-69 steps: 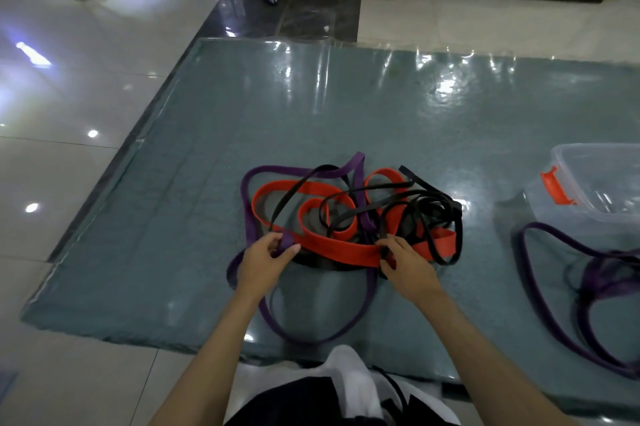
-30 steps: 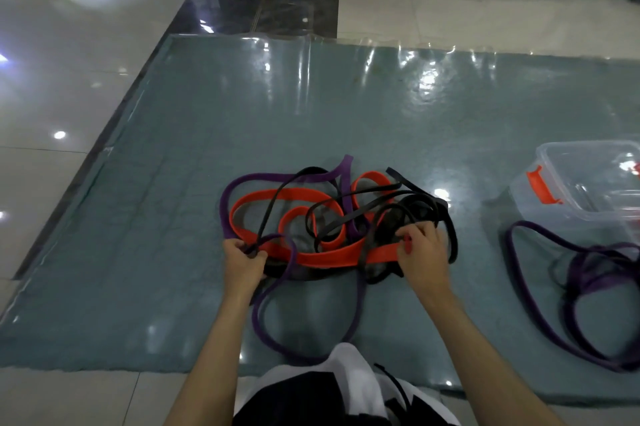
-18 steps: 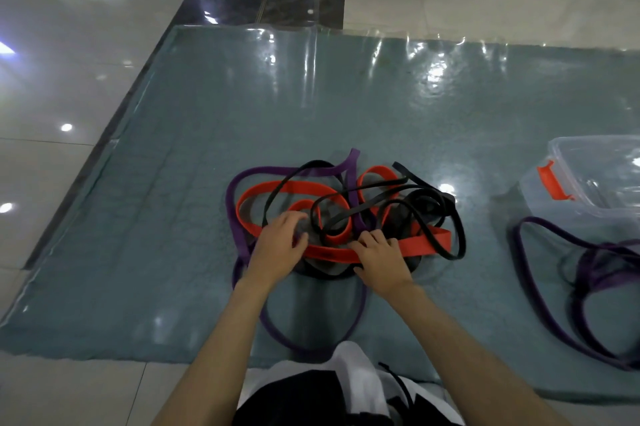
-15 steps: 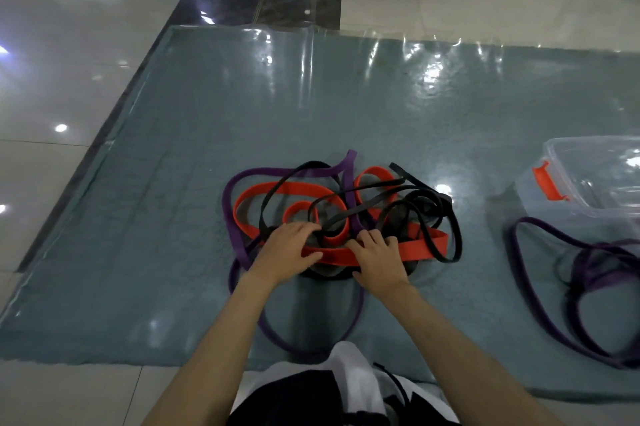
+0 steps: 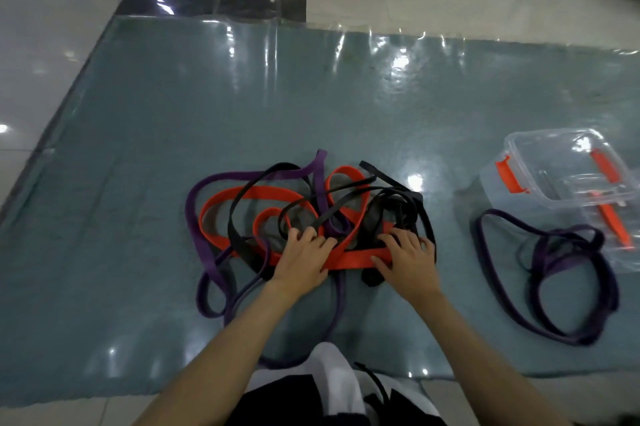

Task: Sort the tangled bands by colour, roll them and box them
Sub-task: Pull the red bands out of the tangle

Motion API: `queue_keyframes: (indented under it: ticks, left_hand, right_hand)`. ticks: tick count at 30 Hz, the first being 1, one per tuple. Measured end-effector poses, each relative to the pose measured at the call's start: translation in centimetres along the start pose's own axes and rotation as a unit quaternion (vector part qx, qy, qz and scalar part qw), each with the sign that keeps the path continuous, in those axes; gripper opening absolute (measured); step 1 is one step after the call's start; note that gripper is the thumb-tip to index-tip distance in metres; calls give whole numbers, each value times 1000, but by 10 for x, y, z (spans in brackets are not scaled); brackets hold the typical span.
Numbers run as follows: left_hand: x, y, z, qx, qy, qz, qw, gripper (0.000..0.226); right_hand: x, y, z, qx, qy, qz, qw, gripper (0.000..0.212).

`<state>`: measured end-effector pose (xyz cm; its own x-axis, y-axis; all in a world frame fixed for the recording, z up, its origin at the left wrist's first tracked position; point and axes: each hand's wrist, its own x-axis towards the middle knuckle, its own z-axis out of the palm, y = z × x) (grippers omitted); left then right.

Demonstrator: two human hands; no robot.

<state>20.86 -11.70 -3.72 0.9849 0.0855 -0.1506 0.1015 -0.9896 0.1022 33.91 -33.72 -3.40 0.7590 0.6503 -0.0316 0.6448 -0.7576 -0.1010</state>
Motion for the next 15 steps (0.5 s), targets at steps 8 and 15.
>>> queue_keyframes:
  ticks: [8, 15]
  left_hand:
    - [-3, 8, 3, -12, 9, -17, 1000, 55]
    - [-5, 16, 4, 1, 40, -28, 999, 21]
  right_hand:
    - [-3, 39, -1, 16, 15, 121, 992, 49]
    - [31, 28, -14, 51, -65, 239, 967, 50]
